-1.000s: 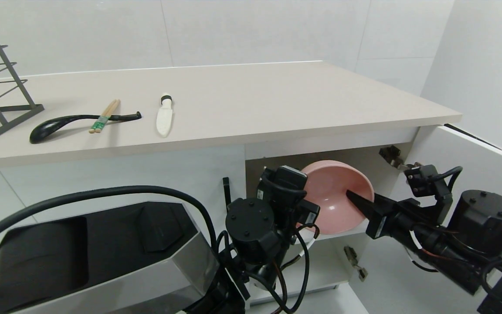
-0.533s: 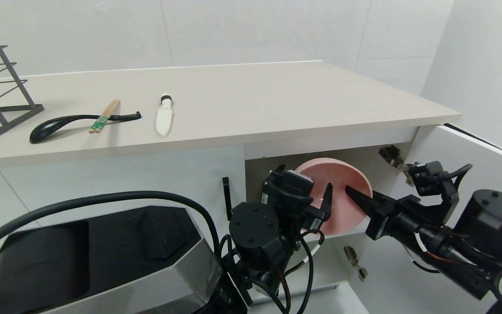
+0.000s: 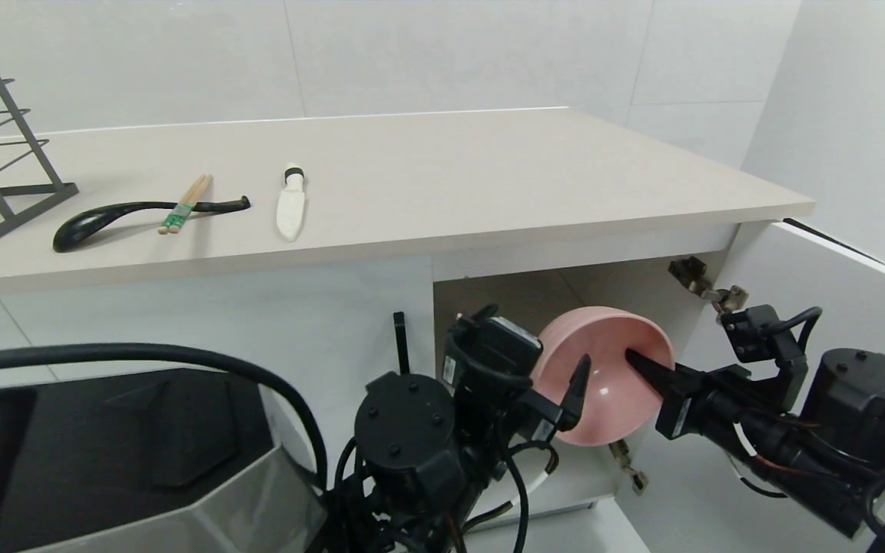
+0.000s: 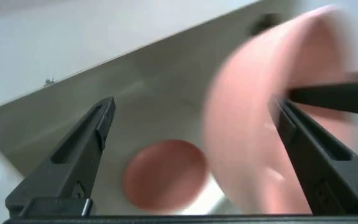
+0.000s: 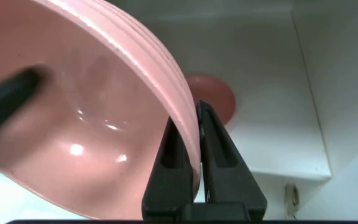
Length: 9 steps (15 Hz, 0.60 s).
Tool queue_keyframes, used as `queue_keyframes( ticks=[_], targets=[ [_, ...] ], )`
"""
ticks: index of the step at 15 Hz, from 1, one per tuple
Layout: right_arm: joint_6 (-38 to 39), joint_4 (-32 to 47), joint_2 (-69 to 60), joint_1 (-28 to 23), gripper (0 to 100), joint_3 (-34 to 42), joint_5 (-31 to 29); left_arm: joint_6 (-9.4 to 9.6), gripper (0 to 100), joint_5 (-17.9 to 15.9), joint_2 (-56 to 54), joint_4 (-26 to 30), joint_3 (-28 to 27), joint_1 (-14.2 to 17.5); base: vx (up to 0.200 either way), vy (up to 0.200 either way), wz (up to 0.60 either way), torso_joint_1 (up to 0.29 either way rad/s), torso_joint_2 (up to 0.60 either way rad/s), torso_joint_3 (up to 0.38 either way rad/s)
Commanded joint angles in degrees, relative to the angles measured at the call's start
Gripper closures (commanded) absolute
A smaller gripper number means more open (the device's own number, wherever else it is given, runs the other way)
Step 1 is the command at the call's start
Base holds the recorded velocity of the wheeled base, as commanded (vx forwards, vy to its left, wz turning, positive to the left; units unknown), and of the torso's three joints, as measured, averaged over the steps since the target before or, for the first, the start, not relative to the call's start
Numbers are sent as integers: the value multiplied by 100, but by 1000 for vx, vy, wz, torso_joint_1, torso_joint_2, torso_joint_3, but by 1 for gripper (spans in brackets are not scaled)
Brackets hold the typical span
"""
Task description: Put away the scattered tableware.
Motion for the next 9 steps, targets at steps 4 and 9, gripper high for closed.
queue_keyframes(
  ticks=[4, 9],
  targets=[
    [-1, -3, 273, -91, 100, 53, -27, 16, 0, -1425, -1586, -8, 1702, 343, 0, 0, 0, 0, 0, 0],
    [-36, -3, 405, -65, 100, 150, -9, -28, 0, -3130, -2254, -8, 2775, 1178, 0, 0, 0, 0, 0, 0]
  ],
)
